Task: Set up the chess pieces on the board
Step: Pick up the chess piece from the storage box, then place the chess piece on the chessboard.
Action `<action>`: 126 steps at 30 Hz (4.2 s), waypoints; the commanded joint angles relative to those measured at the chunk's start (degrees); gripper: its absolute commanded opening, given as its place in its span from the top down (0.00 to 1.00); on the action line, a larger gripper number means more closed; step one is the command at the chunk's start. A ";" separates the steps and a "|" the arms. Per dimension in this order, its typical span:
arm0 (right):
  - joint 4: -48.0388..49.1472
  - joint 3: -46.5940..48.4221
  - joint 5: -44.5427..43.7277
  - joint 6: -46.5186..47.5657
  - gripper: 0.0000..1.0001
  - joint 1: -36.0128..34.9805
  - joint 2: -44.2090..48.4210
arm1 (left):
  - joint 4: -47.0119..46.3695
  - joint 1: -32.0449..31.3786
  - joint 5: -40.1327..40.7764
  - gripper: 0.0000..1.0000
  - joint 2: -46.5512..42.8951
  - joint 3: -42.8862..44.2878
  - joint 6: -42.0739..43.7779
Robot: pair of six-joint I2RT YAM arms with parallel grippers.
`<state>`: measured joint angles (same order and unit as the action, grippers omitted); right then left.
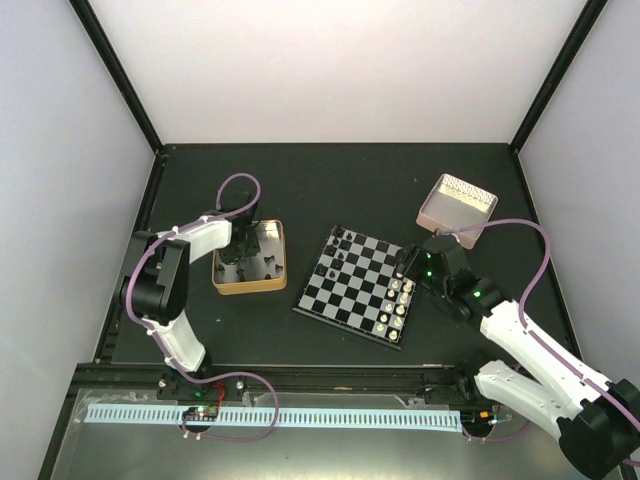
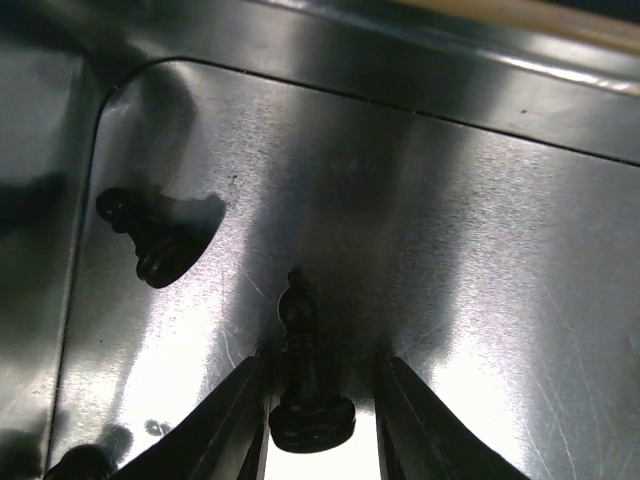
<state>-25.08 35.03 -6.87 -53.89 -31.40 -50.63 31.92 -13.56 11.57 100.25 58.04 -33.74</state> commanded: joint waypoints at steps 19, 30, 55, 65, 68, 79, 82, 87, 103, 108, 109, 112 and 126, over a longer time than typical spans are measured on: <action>13.56 2.59 21.88 9.68 0.31 0.28 -3.56 | -9.05 -3.03 -25.89 0.83 -19.35 -6.51 9.04; 34.42 6.59 49.20 5.63 0.24 0.20 -12.30 | -25.95 -12.53 -61.55 0.81 -31.11 -8.25 16.41; 42.84 8.57 61.66 -1.80 0.64 -0.36 -16.01 | -30.42 -17.63 -75.91 0.82 -29.33 -6.34 19.51; 42.47 8.65 63.06 -1.92 0.92 -1.32 -16.87 | -30.10 -17.63 -73.38 0.80 -29.19 -6.04 19.41; 38.17 9.46 59.79 0.95 0.99 -1.30 -16.00 | -28.91 -17.61 -71.28 0.69 -28.93 -5.70 19.41; 13.95 13.60 23.29 22.24 0.99 -6.79 -16.62 | -21.30 -14.77 -42.33 0.28 -35.42 -8.43 16.31; 13.07 13.97 14.87 25.33 0.99 -10.95 -19.50 | -21.31 -14.00 -27.01 0.25 -42.34 -11.60 13.79; 13.08 16.21 2.45 32.99 0.99 -21.08 -26.20 | -24.02 -13.82 -10.45 0.21 -53.50 -17.33 11.48; 18.75 21.65 -4.55 40.49 0.99 -30.03 -47.07 | -22.23 -13.42 -1.74 0.13 -61.86 -20.41 10.12; 21.00 20.54 -3.22 40.33 0.99 -30.10 -48.66 | -22.23 -13.33 -2.16 0.12 -60.84 -20.42 9.86; 21.44 20.43 -3.31 40.27 0.99 -30.10 -48.91 | -22.25 -13.31 -2.17 0.12 -60.70 -20.42 9.79; 22.26 20.16 -3.28 40.21 0.98 -30.17 -49.59 | -22.16 -13.33 -2.25 0.12 -60.46 -20.49 9.67; 21.02 20.25 -4.88 40.01 0.92 -30.21 -50.88 | -21.81 -13.24 -2.61 0.12 -59.80 -20.42 9.10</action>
<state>-4.60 55.13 -10.63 -14.20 -61.36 -100.57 9.82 -27.31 8.40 40.23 37.04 -24.12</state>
